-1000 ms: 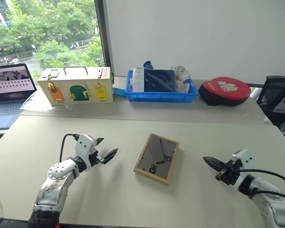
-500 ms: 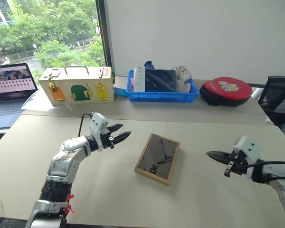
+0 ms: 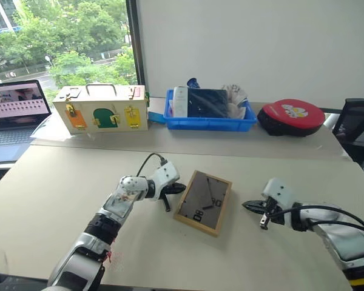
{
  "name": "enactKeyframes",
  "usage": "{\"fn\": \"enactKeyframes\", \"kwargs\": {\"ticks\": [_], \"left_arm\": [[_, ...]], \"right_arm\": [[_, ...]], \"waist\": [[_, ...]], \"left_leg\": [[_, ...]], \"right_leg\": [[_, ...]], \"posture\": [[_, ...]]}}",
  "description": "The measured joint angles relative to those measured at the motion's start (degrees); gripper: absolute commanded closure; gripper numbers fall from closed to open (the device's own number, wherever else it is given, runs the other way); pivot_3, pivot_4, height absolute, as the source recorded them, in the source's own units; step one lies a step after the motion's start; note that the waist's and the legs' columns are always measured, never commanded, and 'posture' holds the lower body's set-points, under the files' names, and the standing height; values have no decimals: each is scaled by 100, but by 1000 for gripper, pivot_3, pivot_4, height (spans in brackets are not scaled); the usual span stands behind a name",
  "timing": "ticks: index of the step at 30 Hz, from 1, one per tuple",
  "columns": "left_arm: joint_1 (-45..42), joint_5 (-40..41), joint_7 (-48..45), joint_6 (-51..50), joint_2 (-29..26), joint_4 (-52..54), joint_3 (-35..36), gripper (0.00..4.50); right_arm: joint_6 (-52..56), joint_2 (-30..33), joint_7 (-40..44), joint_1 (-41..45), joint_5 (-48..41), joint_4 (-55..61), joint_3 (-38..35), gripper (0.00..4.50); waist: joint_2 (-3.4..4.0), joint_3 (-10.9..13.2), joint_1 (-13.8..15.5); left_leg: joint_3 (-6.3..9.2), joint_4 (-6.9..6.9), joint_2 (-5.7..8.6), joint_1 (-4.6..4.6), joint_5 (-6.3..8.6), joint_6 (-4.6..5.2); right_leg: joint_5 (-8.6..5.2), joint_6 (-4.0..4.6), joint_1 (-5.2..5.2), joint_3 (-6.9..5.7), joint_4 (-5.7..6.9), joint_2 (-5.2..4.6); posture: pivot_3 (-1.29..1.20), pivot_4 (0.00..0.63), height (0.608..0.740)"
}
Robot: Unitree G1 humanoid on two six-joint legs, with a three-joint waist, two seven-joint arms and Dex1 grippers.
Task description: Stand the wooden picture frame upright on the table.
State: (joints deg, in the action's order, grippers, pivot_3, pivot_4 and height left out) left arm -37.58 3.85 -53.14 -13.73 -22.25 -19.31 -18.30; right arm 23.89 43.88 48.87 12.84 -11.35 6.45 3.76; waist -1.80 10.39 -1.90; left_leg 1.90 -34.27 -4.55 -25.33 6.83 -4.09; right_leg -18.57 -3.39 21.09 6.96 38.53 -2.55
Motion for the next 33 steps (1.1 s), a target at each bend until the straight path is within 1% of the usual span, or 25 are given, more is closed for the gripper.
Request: {"fn": "enactKeyframes", "kwargs": {"ticks": [3,5,13,19,21,23,25,29,33], "left_arm": [[86,56,-249,-218,1,257,-60,4467],[273,76,-339,-374,-118,562,-61,4467],[1095,204,-255,-1039,-569,1793,228,4467],[1373,258,-141,-1068,-891,2080,364,4467],[1390,258,-71,-1059,-917,2078,394,4467],[1395,254,66,-1029,-923,2048,416,4467],[1390,240,271,-993,-940,1948,511,4467],[1331,198,559,-989,-1011,1779,640,4467],[1312,179,657,-1016,-1130,1749,662,4467]], "right_arm": [[-147,-291,-13,327,154,-243,225,4500],[-224,-438,21,530,234,-447,314,4500],[-336,-1004,229,1150,468,-862,774,4500],[-336,-1166,370,1291,555,-886,953,4500],[-334,-1165,380,1291,559,-886,953,4500],[-330,-1140,403,1288,557,-886,947,4500],[-322,-982,496,1275,554,-881,933,4500],[-208,-483,637,1047,521,-706,731,4500],[102,127,915,503,279,-208,413,4500]], "waist": [[1,-1,-45],[1,-3,-89],[1,-9,-224],[1,-11,-226],[1,-12,-224],[1,-12,-218],[2,-12,-203],[3,-20,-170],[4,-32,-153]], "left_leg": [[1,1,-1,1,0,0],[1,4,-3,5,0,0],[2,6,-8,17,0,0],[1,6,-9,21,0,0],[1,5,-9,22,0,0],[1,4,-9,23,0,0],[1,1,-8,24,0,0],[1,-2,-7,24,0,0],[1,-1,-7,24,0,-1]], "right_leg": [[0,0,1,0,4,1],[0,2,1,1,5,3],[-2,5,-2,1,22,6],[-3,7,-2,2,26,7],[-3,7,-2,1,28,7],[-3,7,-2,2,32,7],[-3,6,-3,1,34,7],[-4,5,-5,1,33,6],[-6,3,-5,3,33,6]], "posture": [[0,150,726],[0,150,726],[0,150,726],[0,150,726],[0,150,726],[0,150,726],[0,150,726],[0,150,726],[0,150,726]]}}
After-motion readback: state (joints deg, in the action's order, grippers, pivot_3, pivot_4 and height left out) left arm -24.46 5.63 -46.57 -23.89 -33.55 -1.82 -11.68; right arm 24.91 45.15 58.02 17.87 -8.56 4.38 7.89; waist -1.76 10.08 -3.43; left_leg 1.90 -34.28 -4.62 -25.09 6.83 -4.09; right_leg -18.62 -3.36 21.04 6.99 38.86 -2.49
